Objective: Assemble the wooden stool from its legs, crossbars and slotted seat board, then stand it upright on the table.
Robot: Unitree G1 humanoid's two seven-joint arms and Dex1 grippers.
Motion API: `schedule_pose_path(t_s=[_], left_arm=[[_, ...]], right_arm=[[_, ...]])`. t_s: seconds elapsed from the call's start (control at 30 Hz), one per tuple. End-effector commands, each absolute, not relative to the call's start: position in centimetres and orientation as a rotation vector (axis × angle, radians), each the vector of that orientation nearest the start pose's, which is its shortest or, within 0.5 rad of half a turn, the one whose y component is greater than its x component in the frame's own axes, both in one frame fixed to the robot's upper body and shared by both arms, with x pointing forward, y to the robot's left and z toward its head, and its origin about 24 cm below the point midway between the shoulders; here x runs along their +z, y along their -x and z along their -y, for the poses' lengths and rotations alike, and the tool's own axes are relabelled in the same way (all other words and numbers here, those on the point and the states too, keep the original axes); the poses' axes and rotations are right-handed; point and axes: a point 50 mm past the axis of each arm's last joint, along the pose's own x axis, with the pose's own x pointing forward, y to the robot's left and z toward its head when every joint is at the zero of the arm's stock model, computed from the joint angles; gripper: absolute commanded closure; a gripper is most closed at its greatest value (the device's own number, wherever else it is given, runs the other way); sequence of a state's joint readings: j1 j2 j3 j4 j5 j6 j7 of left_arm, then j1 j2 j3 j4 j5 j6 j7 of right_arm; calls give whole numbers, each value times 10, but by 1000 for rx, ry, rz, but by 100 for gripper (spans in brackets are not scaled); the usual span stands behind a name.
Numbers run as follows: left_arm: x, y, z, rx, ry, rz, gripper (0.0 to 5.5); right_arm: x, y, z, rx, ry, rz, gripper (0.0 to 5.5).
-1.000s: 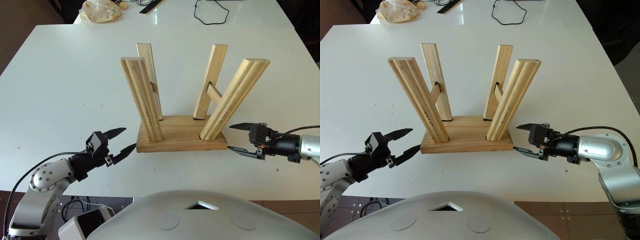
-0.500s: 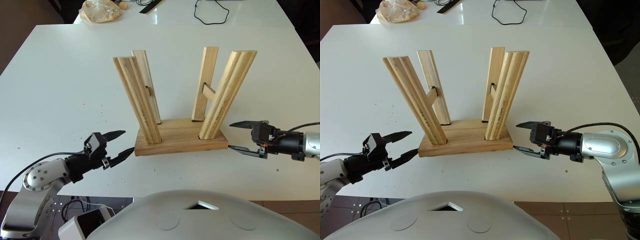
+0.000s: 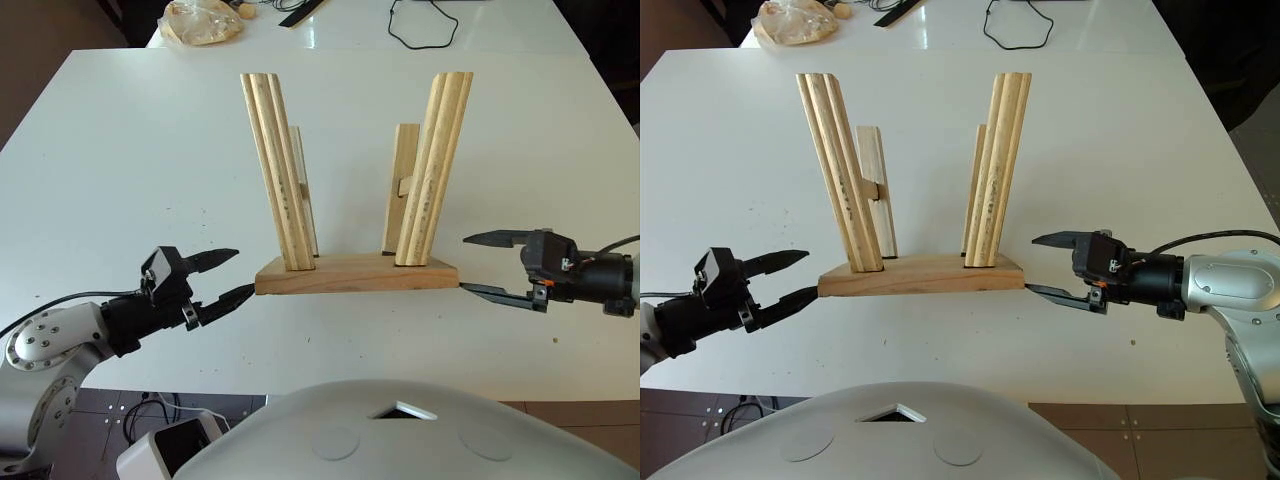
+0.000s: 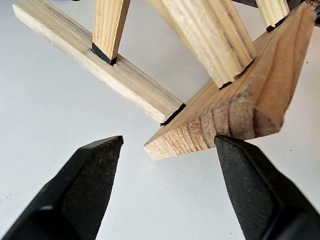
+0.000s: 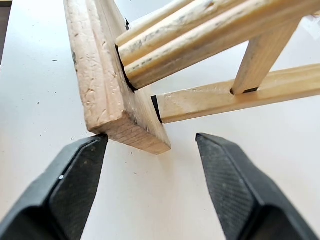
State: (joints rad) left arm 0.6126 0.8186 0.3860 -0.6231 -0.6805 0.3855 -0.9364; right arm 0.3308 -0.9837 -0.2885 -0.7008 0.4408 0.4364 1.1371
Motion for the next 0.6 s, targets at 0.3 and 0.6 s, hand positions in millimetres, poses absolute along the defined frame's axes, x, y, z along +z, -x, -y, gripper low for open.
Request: schedule_pose_path(t_s=[0.3,0.6], left_arm=[[141,-129,-228,-1156,-54,-336,209],[115,-124,-238,-1128,-105,-424,209]], right_arm=[[171,-156,197,1400,462,-300,223],[155,-164,211,1448,503,-410,223]])
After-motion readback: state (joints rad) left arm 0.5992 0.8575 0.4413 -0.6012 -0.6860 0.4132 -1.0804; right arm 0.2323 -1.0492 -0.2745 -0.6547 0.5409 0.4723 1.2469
